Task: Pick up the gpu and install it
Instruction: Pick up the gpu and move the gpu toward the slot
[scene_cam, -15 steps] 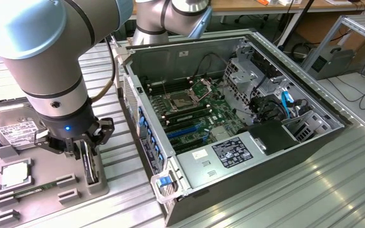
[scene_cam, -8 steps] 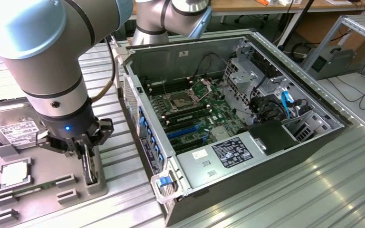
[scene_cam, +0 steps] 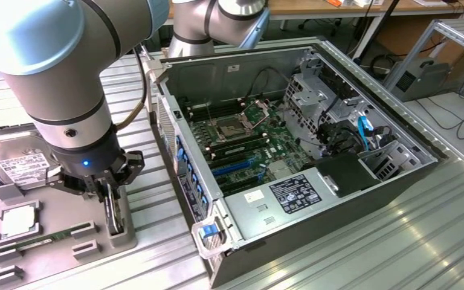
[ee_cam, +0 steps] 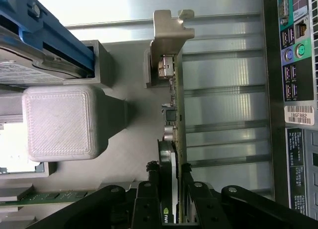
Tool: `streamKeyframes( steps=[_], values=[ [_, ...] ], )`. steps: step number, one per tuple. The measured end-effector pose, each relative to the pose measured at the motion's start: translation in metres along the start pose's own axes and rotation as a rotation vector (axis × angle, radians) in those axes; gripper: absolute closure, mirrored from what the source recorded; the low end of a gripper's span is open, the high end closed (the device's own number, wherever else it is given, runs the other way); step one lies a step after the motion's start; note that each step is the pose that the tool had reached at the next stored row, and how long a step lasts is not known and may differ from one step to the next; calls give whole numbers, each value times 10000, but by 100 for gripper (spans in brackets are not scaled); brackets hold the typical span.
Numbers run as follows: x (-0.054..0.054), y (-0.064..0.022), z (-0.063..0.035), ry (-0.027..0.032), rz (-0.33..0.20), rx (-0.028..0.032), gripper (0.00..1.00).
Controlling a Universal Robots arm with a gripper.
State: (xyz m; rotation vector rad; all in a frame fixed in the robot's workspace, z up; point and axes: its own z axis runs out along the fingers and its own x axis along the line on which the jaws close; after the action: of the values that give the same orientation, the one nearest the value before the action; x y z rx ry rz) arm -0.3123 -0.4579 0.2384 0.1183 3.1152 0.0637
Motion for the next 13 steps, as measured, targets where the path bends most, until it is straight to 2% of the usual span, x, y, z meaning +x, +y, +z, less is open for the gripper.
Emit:
streamKeyframes(
  steps=[13],
  values=[
    [-1,1,1,20,-480,-8,73]
  ],
)
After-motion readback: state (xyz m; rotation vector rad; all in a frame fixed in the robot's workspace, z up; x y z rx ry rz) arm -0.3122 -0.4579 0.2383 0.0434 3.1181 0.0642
